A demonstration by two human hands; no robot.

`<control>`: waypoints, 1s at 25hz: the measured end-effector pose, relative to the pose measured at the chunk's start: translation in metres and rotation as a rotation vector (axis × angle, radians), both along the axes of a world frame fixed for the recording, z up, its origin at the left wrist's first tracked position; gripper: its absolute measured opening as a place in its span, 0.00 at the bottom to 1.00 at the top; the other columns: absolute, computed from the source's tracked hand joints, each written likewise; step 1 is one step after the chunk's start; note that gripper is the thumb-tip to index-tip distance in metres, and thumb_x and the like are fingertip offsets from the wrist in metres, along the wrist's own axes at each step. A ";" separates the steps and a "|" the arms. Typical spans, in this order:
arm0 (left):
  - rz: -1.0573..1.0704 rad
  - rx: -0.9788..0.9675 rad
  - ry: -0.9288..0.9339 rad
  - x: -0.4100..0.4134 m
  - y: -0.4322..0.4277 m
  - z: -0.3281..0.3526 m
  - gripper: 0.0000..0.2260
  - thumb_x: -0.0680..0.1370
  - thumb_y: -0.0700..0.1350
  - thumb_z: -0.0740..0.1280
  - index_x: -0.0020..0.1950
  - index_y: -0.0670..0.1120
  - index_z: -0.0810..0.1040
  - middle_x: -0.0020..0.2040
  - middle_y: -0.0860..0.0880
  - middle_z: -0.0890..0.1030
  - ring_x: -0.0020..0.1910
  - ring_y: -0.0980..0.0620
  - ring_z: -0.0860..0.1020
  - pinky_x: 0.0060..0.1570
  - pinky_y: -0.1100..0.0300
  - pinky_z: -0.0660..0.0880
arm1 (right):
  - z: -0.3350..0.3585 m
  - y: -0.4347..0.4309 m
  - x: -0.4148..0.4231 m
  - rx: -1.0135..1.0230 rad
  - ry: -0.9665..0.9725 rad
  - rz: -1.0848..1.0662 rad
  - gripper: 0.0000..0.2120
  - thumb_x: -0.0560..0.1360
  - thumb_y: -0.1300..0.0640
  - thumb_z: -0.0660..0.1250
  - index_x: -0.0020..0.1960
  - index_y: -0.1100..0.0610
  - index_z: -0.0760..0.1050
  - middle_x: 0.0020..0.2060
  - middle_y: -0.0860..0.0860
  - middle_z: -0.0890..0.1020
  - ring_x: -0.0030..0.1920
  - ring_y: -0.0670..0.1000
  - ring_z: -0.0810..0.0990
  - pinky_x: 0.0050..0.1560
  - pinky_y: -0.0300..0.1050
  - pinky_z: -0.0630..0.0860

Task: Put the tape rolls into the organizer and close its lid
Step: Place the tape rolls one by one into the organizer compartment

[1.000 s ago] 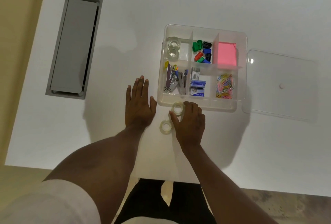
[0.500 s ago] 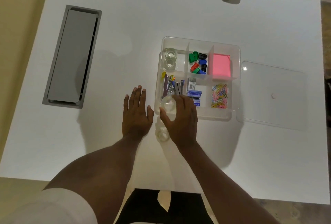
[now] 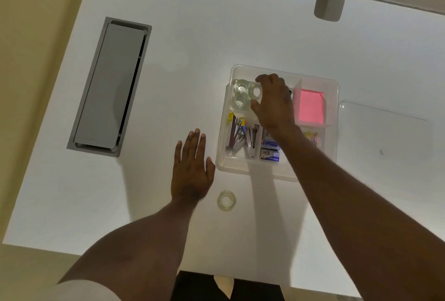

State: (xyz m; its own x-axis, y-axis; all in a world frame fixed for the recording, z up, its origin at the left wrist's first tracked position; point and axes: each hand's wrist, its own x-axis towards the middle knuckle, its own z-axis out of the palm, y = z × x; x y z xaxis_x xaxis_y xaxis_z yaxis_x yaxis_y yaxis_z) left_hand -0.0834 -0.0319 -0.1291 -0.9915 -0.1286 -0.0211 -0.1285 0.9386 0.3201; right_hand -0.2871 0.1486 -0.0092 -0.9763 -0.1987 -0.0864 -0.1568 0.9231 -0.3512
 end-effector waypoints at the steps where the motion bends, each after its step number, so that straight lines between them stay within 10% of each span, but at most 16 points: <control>1: -0.002 -0.001 -0.003 0.000 0.000 0.000 0.30 0.85 0.52 0.55 0.86 0.46 0.56 0.87 0.47 0.56 0.87 0.50 0.53 0.85 0.44 0.54 | -0.002 0.001 -0.010 0.122 -0.002 0.042 0.22 0.74 0.59 0.71 0.67 0.56 0.73 0.61 0.54 0.77 0.63 0.57 0.73 0.63 0.51 0.68; 10: -0.005 -0.009 -0.036 0.000 0.001 -0.002 0.30 0.86 0.53 0.51 0.87 0.48 0.53 0.88 0.48 0.53 0.88 0.49 0.51 0.85 0.42 0.55 | -0.018 -0.007 -0.039 0.430 0.035 0.143 0.16 0.75 0.56 0.70 0.63 0.55 0.77 0.54 0.54 0.84 0.61 0.60 0.72 0.59 0.55 0.66; 25: -0.012 -0.027 -0.003 0.000 0.000 -0.003 0.30 0.85 0.53 0.53 0.87 0.47 0.54 0.87 0.48 0.55 0.88 0.50 0.52 0.86 0.45 0.51 | -0.008 -0.006 0.044 0.114 0.253 -0.042 0.11 0.74 0.58 0.68 0.57 0.52 0.77 0.54 0.52 0.79 0.58 0.56 0.75 0.62 0.55 0.69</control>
